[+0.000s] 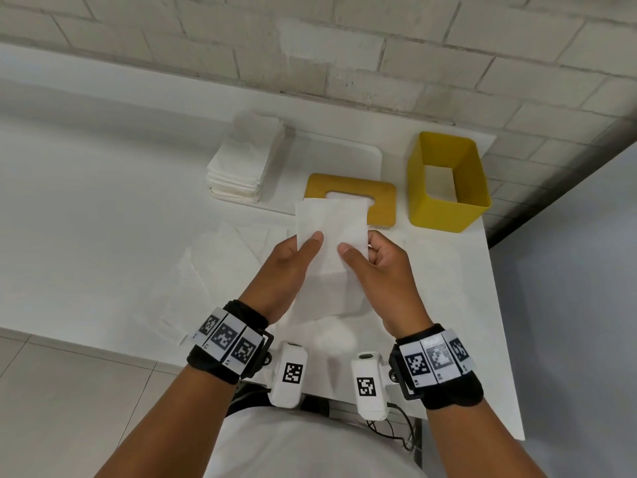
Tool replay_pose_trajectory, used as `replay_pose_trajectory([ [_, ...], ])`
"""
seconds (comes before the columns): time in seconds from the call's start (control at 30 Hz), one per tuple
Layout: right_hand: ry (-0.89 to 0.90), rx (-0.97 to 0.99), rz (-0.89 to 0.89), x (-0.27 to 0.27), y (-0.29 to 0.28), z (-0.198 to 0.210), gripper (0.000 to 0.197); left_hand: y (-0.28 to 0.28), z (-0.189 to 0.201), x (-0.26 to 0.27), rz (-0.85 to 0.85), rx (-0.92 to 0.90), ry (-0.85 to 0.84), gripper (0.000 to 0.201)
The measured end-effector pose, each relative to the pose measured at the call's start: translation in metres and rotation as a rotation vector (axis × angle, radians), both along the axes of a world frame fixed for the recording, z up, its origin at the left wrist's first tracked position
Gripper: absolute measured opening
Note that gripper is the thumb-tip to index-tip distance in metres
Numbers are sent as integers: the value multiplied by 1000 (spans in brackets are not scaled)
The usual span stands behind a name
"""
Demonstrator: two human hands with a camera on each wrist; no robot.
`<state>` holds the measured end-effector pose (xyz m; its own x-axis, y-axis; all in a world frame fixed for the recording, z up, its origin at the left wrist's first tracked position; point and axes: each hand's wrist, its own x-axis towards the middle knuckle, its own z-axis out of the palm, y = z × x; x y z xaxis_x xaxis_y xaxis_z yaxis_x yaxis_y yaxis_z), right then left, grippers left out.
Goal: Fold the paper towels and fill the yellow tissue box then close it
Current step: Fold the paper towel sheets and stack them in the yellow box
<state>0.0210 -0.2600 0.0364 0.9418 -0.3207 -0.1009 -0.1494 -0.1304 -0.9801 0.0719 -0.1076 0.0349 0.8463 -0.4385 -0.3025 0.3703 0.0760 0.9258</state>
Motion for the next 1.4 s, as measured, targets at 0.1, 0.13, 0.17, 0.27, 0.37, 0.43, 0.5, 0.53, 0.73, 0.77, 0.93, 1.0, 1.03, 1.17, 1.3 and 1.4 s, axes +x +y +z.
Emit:
replay_pose_trajectory([
  [0.1, 83, -69, -47, -3, -22, -11, 5, 6, -6, 5, 91, 33, -4, 29],
  [0.13, 110, -133, -104, -5, -34, -18, 8, 10, -7, 9, 139, 23, 12, 29],
  [0.17, 164, -243, -164, -7, -50, -27, 7, 16, -8, 12, 180, 7, 32, 28],
  [0.27, 419, -501, -203, -13, -81, -51, 33, 34, -10, 20, 279, 0, 71, 26],
  [0.37, 568, -554, -138, -13, -80, -67, 62, 44, -17, 23, 321, 44, 102, 27],
  [0.43, 612, -629, -96, -11, -72, -70, 71, 47, -21, 20, 311, 58, 108, 26],
  [0.5, 619, -669, -70, -9, -62, -71, 75, 48, -22, 16, 306, 68, 109, 25],
  [0.53, 613, -678, -57, -8, -58, -71, 76, 47, -22, 15, 308, 74, 113, 25],
  [0.73, 593, -753, -34, -2, -48, -75, 63, 46, -24, 8, 300, 111, 135, 27],
  [0.77, 573, -736, -48, -1, -50, -75, 55, 46, -23, 7, 297, 115, 131, 27],
  [0.93, 493, -699, -140, -2, -61, -73, 16, 47, -25, 1, 283, 130, 128, 29],
  [1.0, 485, -706, -149, -3, -62, -73, 10, 47, -26, 1, 274, 139, 129, 30],
  [1.03, 481, -697, -144, -4, -63, -72, 10, 47, -26, 0, 269, 144, 126, 30],
  [1.17, 398, -644, -92, -7, -64, -64, 10, 44, -26, 3, 256, 162, 129, 30],
  [1.3, 153, -316, -188, -11, -65, -30, 11, 41, -24, 6, 237, 173, 118, 30],
  [1.4, 38, 256, -234, -15, -63, -2, 16, 36, -22, 8, 236, 174, 115, 27],
])
